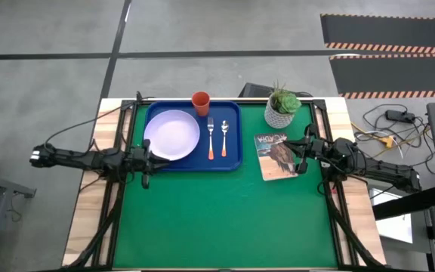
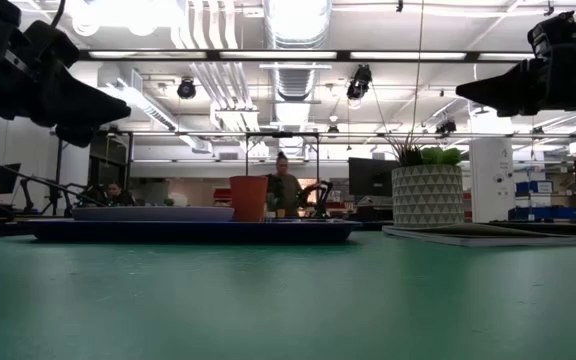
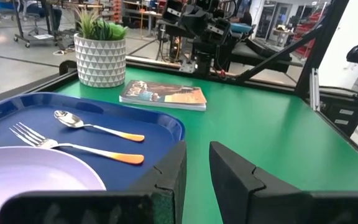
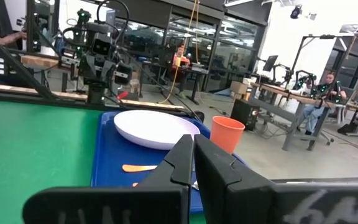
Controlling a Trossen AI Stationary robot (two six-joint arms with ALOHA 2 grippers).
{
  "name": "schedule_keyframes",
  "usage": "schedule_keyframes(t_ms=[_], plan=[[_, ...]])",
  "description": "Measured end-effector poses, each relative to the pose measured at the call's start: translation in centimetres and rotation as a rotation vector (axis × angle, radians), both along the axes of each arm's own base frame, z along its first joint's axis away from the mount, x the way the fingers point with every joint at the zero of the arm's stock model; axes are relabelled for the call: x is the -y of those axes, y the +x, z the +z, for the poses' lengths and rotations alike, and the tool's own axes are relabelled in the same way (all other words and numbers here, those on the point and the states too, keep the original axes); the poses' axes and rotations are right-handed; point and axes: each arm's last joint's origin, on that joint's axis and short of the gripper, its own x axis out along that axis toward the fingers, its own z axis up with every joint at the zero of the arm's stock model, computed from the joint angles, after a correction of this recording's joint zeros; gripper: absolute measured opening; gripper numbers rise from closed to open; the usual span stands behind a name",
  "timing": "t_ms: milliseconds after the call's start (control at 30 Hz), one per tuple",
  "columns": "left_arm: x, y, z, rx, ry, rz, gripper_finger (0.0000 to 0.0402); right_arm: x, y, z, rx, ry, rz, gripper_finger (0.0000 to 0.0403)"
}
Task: Pick and place plate/cup/fork/spoon on tray
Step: Return to Home Position
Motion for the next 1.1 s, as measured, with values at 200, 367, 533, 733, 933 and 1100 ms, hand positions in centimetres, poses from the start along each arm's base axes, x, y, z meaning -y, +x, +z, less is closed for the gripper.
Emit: schedule_keyframes(t_ms=[200, 367, 533, 733, 933, 1100], plan=[[0.0, 0.1, -0.2, -0.026, 0.003, -0.001, 0.0056, 0.0, 0.0, 0.0, 0.000, 0.001, 0.000, 0.0009], [0.0, 0.3, -0.4, -0.047, 0.006, -0.001, 0.0056, 0.0, 0.0, 0.0, 0.000, 0.000, 0.000, 0.0009], [0.1, 0.4, -0.6, -0.068, 0.009, -0.002, 0.0056, 0.0, 0.0, 0.0, 0.000, 0.001, 0.000, 0.0009], [0.1, 0.5, -0.8, -0.092, 0.012, -0.002, 0.0056, 0.0, 0.0, 0.0, 0.000, 0.002, 0.000, 0.0009], [0.1, 0.6, -1.0, -0.116, 0.015, -0.002, 0.0056, 0.0, 0.0, 0.0, 0.000, 0.001, 0.000, 0.0009], [0.1, 0.7, -1.2, -0.136, 0.018, -0.002, 0.0056, 0.0, 0.0, 0.0, 0.000, 0.001, 0.000, 0.0009]])
